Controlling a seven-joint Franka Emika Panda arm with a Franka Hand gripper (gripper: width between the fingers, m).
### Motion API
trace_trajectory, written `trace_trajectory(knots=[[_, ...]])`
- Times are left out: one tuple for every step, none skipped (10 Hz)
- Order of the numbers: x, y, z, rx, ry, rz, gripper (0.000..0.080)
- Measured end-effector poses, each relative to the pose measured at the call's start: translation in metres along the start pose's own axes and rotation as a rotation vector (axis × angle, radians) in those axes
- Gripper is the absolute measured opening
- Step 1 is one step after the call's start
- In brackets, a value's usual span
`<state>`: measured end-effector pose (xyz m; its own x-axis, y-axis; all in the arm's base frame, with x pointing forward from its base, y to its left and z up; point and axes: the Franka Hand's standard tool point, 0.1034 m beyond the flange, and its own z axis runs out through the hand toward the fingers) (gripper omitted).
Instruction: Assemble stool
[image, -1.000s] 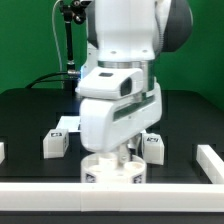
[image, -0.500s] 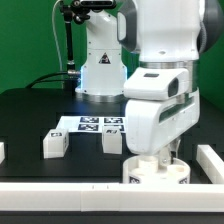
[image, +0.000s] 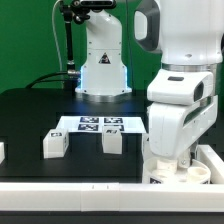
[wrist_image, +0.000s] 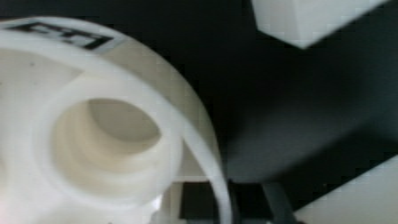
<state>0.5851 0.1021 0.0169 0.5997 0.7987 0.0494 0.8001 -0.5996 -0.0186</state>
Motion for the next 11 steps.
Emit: trace_trajectory(knots=[[0.001, -0.001, 0.0, 0.0, 0.001, 0.005, 0.0029], [0.002, -0.001, 0.0, 0.0, 0.001, 0.003, 0.0029], [0.002, -0.001, 0.0, -0.001, 0.001, 0.003, 0.0029], [0.002, -0.001, 0.0, -0.001, 0.001, 0.003, 0.0029], [0.002, -0.001, 0.0, 0.0, 0.001, 0.003, 0.0029], [0.002, -0.001, 0.0, 0.0, 0.001, 0.003, 0.0149], [0.002, -0.001, -0.001, -0.001, 0.001, 0.003, 0.0332], [0.004, 0.0, -0.01, -0.009, 0.006, 0.002, 0.0332], [0.006, 0.002, -0.021, -0.017, 0.01, -0.001, 0.0502], [0.003, 0.008, -0.029, -0.026, 0.015, 0.003, 0.0613], [-0.001, 0.013, -0.035, -0.029, 0.014, 0.01, 0.0613]])
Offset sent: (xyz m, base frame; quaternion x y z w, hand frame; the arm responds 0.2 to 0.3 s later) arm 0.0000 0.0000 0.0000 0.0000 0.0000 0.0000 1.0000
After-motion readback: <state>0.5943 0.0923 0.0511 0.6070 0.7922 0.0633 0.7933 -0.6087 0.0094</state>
